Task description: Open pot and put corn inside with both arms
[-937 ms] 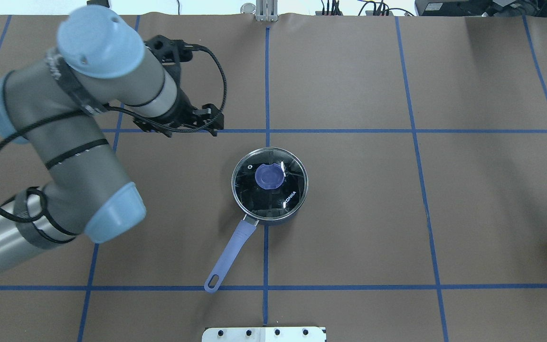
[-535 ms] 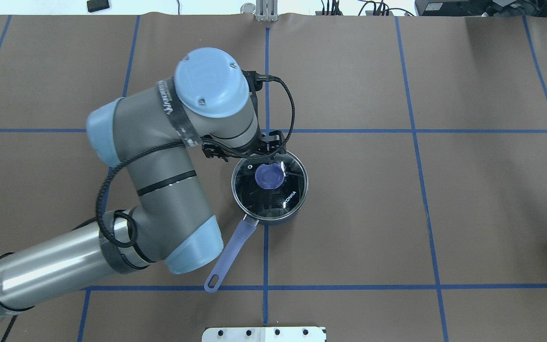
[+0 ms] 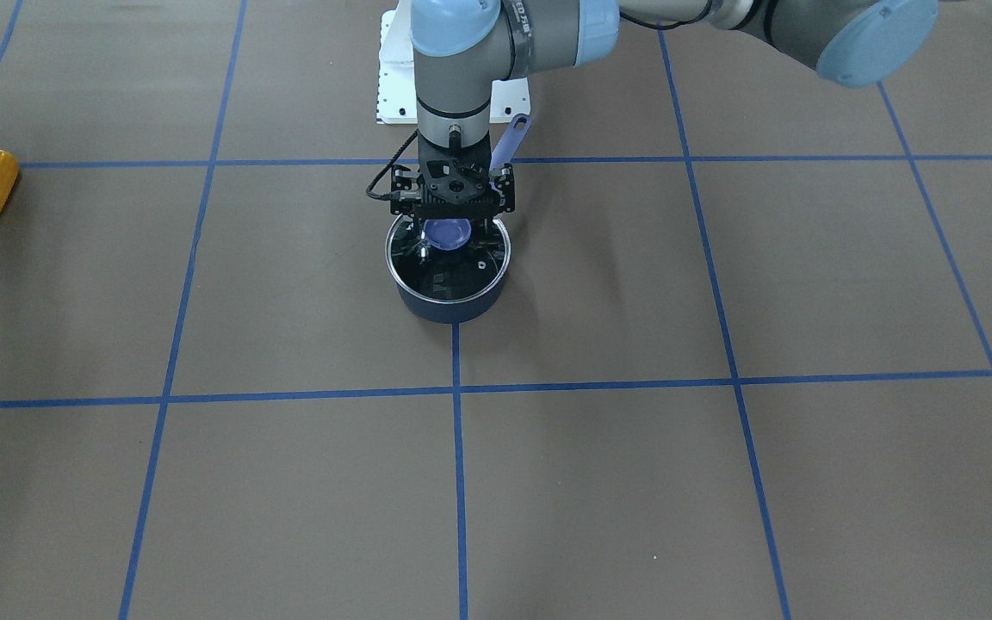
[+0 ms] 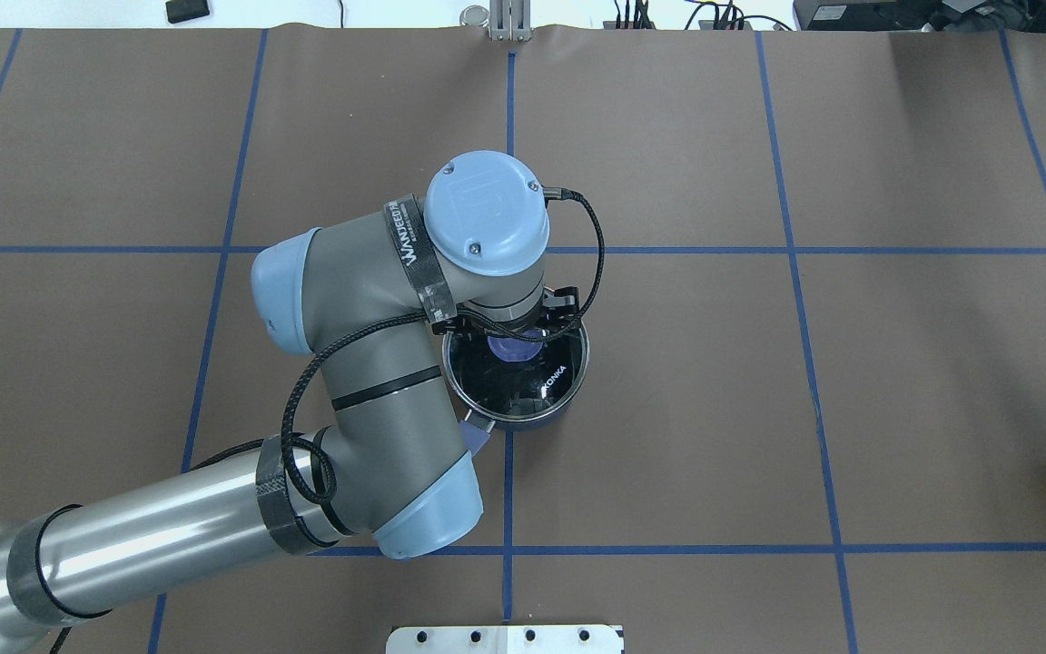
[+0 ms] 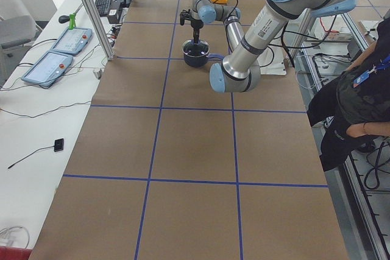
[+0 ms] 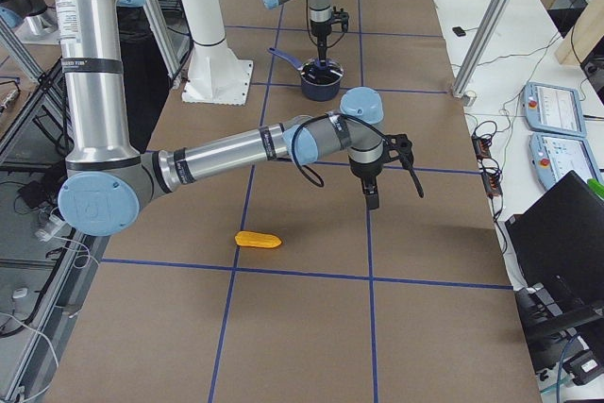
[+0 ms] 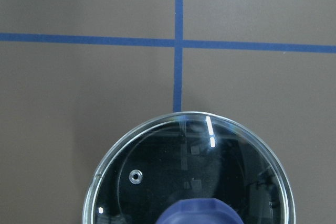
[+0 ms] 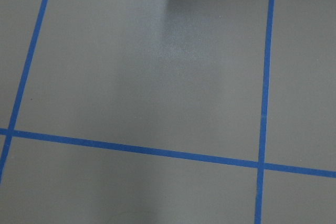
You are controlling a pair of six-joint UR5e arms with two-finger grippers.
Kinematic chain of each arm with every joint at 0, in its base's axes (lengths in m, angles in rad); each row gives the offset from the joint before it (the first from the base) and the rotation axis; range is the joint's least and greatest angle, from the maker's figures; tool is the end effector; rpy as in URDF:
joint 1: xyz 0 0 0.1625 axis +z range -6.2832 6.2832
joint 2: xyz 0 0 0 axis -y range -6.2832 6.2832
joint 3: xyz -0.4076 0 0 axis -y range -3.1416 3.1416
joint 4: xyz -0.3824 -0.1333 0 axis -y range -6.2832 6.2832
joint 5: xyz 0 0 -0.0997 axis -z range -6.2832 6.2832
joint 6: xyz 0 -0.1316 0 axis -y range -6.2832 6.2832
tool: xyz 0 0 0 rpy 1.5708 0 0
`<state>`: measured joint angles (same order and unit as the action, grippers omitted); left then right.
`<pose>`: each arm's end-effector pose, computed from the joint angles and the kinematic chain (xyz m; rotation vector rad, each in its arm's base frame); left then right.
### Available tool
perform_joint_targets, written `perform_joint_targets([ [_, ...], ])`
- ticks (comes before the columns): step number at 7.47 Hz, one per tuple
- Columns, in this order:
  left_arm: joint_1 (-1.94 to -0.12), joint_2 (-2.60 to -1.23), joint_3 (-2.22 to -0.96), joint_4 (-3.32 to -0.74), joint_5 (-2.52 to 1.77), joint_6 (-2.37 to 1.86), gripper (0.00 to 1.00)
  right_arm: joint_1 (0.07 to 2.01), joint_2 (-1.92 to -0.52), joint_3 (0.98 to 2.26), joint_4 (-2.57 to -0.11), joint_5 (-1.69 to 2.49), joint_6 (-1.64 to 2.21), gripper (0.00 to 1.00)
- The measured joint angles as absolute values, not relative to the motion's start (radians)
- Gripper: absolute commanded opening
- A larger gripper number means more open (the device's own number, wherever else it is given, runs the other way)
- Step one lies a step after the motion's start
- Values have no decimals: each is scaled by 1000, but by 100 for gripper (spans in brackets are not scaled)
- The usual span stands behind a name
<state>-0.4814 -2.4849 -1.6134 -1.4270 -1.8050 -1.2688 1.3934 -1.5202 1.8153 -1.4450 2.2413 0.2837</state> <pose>0.5770 -0.4174 0.1144 0.1045 0.8321 -0.0736 -0.0410 -0.5205 0.5117 0.2431 -0.7349 -0.0401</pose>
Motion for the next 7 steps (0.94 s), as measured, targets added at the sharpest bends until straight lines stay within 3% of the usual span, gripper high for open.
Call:
perform_joint_targets([
  [1,-476,-2485,-1607,-1429,-1798,-1270,81,1392,-1520,1815,-1445,2241,284,100],
  [3,-467,-2484,-1604,-1431,-1782,-1271,36,1391,-1520,1815,-1445,2241,284,100],
  [4,-466,-2483,-1605,-1431,-1779,-1271,23,1391,-1520,1814,-1445,2241,284,100],
  [5,-466,-2482,-1610,-1428,-1777,-1270,11,1391,-1520,1814,-1445,2241,284,100],
  [7,-480,-2476,-1666,-1411,-1780,-1263,5,1391,-1520,1813,-1445,2241,284,100],
])
